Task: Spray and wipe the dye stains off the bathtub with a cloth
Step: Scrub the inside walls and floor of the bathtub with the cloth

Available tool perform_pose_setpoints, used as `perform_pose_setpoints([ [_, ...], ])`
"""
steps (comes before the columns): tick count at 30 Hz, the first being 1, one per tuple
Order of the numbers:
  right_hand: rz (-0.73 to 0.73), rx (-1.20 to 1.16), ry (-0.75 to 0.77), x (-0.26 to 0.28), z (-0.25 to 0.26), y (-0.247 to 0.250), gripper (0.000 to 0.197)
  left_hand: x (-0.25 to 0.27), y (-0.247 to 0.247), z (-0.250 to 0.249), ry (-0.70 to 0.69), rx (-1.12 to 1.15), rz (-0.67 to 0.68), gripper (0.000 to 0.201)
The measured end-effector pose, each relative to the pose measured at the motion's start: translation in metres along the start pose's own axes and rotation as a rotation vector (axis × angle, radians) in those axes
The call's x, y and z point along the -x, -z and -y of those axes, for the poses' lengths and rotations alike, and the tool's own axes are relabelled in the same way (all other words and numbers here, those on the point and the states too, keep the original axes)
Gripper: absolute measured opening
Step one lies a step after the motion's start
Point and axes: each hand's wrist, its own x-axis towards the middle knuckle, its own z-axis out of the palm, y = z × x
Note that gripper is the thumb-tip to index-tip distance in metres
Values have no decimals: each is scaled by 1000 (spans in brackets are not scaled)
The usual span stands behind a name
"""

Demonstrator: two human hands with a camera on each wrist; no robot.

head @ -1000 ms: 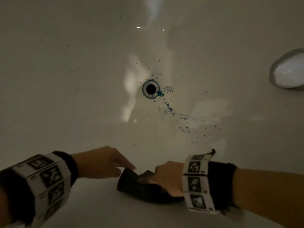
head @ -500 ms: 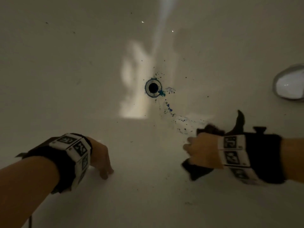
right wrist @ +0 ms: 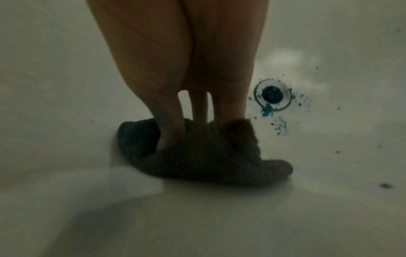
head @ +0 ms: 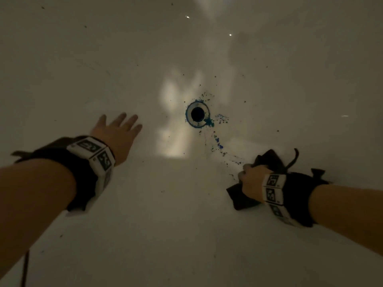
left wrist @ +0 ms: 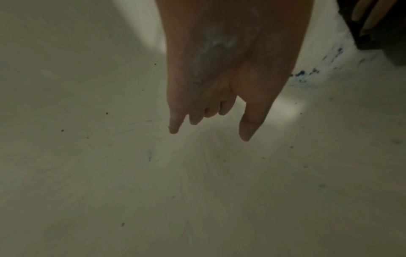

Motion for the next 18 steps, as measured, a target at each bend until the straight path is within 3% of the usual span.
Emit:
perform_pose_setpoints([
  [5, -83, -48, 34, -48, 7, 26, 46, -30, -1, 12, 36, -76, 41, 73],
  [9, -445, -116, -28, -72, -8, 51, 45, -34, 2, 10, 36, -59, 42, 71],
  [11, -542, -265, -89, -75, -28, 66, 46, -35, 7, 10, 25, -76, 73, 68],
  [14, -538, -454, -150, -61, -64, 92, 38, -35, 13, 10, 27, -110, 126, 66],
  [17, -462, -470, 74, -29, -55, 77, 33, -35, 16, 11, 24, -117, 152, 64],
  [18, -390, -460, 189, -16, -41, 69, 50, -36, 15, 12, 22, -116, 158, 64],
])
